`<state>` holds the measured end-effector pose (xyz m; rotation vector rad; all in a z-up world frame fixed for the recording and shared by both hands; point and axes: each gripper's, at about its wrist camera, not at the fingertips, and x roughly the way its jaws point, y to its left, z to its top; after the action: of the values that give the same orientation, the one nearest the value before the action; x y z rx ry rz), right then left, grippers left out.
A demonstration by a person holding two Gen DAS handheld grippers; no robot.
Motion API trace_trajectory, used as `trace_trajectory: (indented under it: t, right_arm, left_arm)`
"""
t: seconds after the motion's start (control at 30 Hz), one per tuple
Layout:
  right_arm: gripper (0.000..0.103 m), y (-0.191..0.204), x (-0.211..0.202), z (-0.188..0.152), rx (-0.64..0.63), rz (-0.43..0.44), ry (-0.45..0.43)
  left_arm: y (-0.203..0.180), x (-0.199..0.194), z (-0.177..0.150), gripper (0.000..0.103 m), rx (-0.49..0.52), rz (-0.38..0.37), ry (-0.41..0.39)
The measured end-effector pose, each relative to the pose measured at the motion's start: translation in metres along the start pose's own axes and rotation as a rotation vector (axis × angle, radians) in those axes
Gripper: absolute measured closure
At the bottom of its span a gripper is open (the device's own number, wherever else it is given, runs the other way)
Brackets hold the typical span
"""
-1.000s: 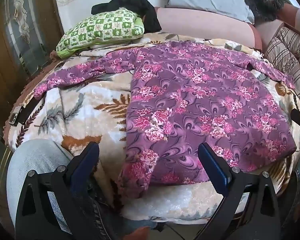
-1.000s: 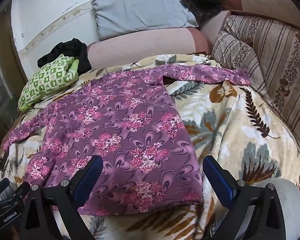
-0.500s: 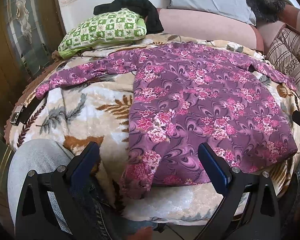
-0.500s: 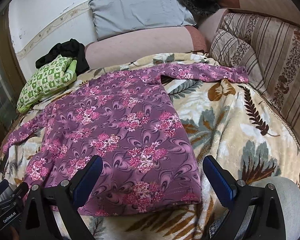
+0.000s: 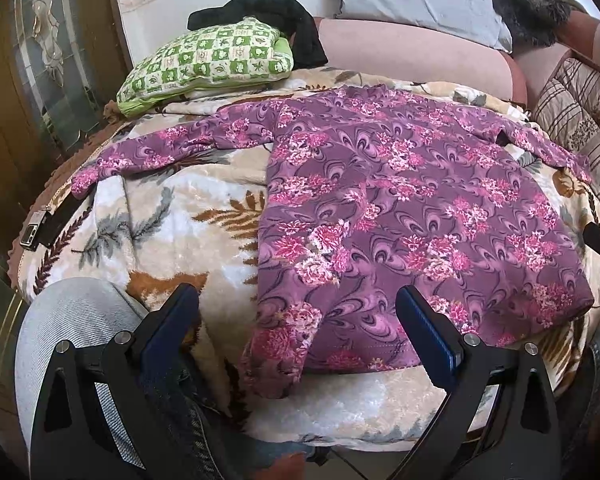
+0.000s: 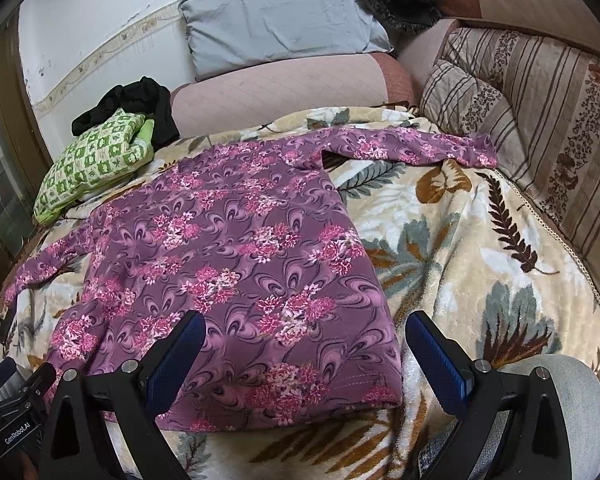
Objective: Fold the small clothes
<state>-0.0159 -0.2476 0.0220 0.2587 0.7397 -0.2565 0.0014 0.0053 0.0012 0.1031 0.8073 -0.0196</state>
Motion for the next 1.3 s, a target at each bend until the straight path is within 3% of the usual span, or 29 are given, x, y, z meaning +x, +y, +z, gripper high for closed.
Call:
trace_trajectory:
  t: [0.67, 0.77, 0.93, 1.13, 1.3]
  right_arm:
    - [0.004, 0.003, -0.003, 0.002, -0.007, 0.0, -0.006]
    - [0.004, 0.003, -0.016, 0.009, -0.009, 0.017, -0.023]
    - [0.004, 0.007, -0.04, 0.025, -0.06, -0.024, -0.037]
    - [0.004, -0.005, -0.069, 0.055, -0.03, -0.004, -0.077]
    - [0.004, -0.015, -0.081, 0.082, -0.007, -0.046, -0.069]
  left_arm:
    - [0.001, -0.004, 0.003, 0.004, -0.008, -0.004, -0.002]
    - [0.001, -0.016, 0.015, 0.004, -0.005, 0.012, -0.031]
    - [0.0, -0.047, 0.047, 0.004, -0.009, 0.025, -0.071]
    - [-0.006, -0.069, 0.079, 0.004, 0.025, 0.032, -0.078]
    - [-0.016, -0.077, 0.098, 0.004, 0.055, 0.028, -0.083]
